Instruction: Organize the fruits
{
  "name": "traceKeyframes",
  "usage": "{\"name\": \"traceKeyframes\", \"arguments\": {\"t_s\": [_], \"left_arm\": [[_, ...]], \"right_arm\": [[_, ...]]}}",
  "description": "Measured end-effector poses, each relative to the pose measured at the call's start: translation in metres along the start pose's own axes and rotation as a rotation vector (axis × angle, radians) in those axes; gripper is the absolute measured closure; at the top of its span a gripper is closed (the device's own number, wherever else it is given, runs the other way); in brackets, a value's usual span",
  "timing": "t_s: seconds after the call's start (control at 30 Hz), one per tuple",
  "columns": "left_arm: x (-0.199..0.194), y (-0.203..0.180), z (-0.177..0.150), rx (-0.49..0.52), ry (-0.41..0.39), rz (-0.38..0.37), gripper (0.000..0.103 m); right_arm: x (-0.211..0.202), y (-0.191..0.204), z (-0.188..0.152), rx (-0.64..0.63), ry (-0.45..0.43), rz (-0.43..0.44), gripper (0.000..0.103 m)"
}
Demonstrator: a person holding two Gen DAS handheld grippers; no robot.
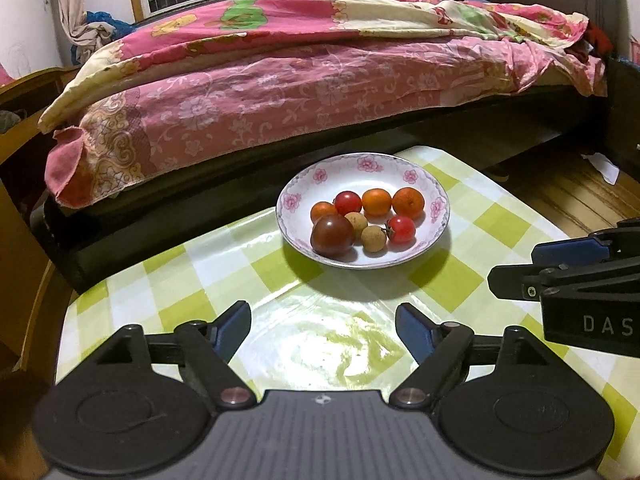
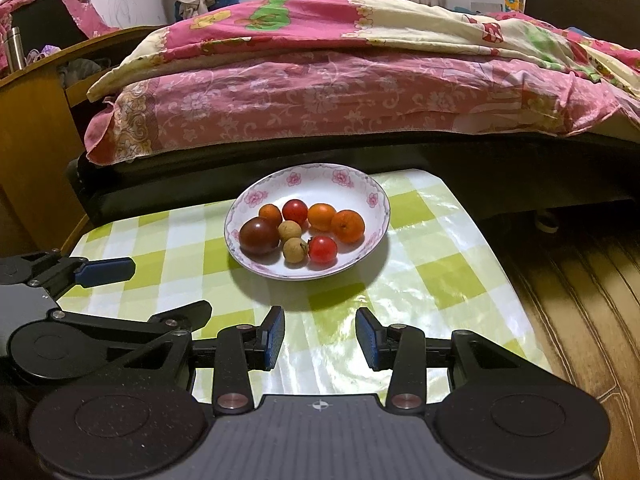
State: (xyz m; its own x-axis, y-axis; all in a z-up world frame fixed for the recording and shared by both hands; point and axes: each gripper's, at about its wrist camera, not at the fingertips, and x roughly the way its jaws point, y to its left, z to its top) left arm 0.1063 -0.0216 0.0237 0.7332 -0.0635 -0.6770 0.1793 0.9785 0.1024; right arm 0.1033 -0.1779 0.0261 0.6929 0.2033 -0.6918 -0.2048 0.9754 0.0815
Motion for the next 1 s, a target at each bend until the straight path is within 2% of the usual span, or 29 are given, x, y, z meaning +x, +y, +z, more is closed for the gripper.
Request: {"name": "traceKeyframes", "arguments": {"t_s": [0.43, 1.0], "left_arm": [[-0.013, -0.004, -0.014, -0.008, -0.002, 0.026, 0.007], [-0.024, -0.01, -0.03, -0.009, 0.017, 0.046, 0.004]], "right_arm": [[-0.013, 0.003, -0.015, 0.014, 0.018, -0.008, 0.066], [-0.026, 0.005, -0.028, 0.028, 0.027, -0.012, 0.066]]}}
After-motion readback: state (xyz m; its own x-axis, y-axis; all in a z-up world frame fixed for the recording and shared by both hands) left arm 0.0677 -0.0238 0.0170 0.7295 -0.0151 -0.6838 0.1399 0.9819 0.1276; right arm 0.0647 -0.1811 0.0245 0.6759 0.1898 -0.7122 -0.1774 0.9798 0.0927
